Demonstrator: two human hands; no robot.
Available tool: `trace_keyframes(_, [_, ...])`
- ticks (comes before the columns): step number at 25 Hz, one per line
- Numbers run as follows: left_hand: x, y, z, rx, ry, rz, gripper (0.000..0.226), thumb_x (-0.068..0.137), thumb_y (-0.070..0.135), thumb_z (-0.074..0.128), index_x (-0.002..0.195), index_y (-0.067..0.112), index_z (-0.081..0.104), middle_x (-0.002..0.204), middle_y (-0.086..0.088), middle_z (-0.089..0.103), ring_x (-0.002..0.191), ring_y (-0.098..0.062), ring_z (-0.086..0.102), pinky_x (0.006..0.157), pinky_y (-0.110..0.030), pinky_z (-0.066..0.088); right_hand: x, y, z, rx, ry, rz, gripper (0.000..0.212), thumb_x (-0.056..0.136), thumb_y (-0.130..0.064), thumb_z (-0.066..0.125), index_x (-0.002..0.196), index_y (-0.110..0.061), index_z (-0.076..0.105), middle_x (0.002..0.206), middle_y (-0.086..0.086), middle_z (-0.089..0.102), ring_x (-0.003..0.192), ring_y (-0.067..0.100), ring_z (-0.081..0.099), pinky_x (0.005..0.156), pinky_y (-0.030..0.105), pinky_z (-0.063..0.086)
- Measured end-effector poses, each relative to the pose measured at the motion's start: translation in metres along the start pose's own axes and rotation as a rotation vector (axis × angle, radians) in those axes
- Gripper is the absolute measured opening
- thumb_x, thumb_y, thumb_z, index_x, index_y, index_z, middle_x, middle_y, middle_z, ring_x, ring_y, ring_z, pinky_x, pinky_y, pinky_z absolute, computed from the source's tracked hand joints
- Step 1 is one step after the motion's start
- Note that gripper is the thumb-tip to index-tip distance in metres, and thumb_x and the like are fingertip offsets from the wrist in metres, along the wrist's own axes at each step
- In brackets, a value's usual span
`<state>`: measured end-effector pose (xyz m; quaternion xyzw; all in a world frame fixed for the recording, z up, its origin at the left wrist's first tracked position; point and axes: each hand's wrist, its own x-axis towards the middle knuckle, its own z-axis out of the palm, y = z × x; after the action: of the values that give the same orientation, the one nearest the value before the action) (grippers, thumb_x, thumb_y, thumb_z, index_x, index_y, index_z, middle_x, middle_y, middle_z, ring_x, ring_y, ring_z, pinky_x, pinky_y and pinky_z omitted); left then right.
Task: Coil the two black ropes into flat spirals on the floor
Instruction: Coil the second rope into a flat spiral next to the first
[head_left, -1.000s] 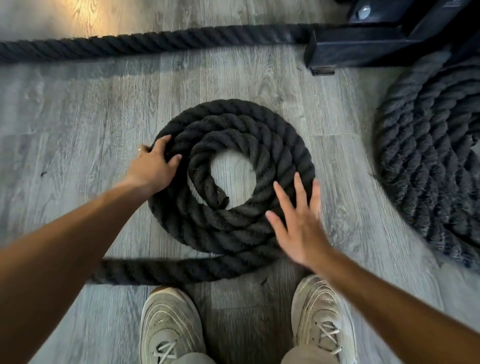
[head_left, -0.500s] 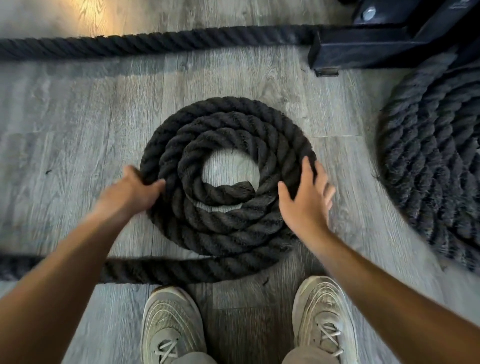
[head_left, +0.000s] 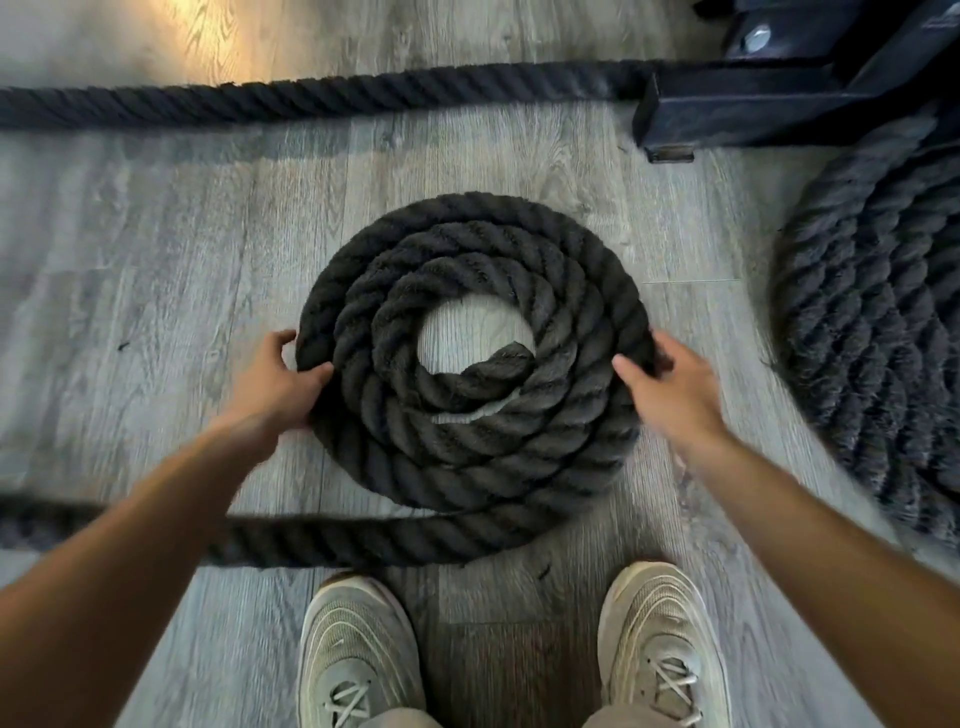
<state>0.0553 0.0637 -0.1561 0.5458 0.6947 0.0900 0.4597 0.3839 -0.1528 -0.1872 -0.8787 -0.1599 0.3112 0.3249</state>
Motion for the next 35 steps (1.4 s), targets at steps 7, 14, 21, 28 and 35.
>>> trace_keyframes(7, [-0.059,-0.026,0.009,-0.025,-0.098,-0.186,0.075,0.084,0.045,0.077,0.145,0.024,0.041,0.116,-0.009,0.064,0.086,-0.025,0.067,0.066,-0.035,0.056,0.0,-0.034,-0.005,0.09,0.166,0.038,0.055,0.082,-0.059,0.073,0.122,-0.023,0.067,0.117,-0.001,0.07,0.105,0.017,0.066,0.074,0.021,0.05])
trace_keyframes(14, [0.022,0.03,-0.006,-0.06,-0.052,0.08,0.058,0.095,0.035,0.067,0.148,0.023,0.044,0.117,-0.006,0.069,0.096,-0.02,0.067,0.081,-0.038,0.056,-0.123,0.022,0.034,0.015,-0.035,0.184,0.104,0.087,-0.061,0.066,0.163,-0.024,0.006,0.167,0.009,0.018,0.15,0.035,0.027,0.115,0.047,0.032])
trace_keyframes(21, [0.02,0.017,0.002,-0.185,0.008,0.002,0.059,0.093,0.02,0.072,0.147,0.021,0.048,0.122,-0.013,0.068,0.092,-0.024,0.07,0.075,-0.037,0.057,-0.063,0.024,0.015,0.114,-0.111,0.124,0.104,0.067,-0.081,0.068,0.155,-0.041,0.03,0.152,-0.004,0.05,0.137,0.024,0.051,0.112,0.052,0.043])
trace_keyframes(28, [-0.052,-0.034,0.005,-0.259,-0.094,-0.297,0.057,0.091,0.021,0.074,0.139,0.017,0.044,0.113,-0.014,0.068,0.081,-0.026,0.069,0.054,-0.038,0.063,0.009,-0.036,-0.004,0.1,0.086,0.062,0.064,0.068,-0.054,0.087,0.122,-0.027,0.067,0.093,-0.015,0.069,0.097,0.011,0.069,0.098,0.037,0.055])
trace_keyframes(35, [0.0,0.003,-0.019,-0.278,-0.009,-0.088,0.052,0.096,0.02,0.067,0.144,0.023,0.048,0.116,-0.006,0.068,0.081,-0.009,0.063,0.067,-0.032,0.051,-0.111,0.014,0.027,0.018,-0.099,0.153,0.104,0.077,-0.07,0.07,0.159,-0.036,0.015,0.158,0.004,0.034,0.138,0.033,0.045,0.103,0.05,0.048])
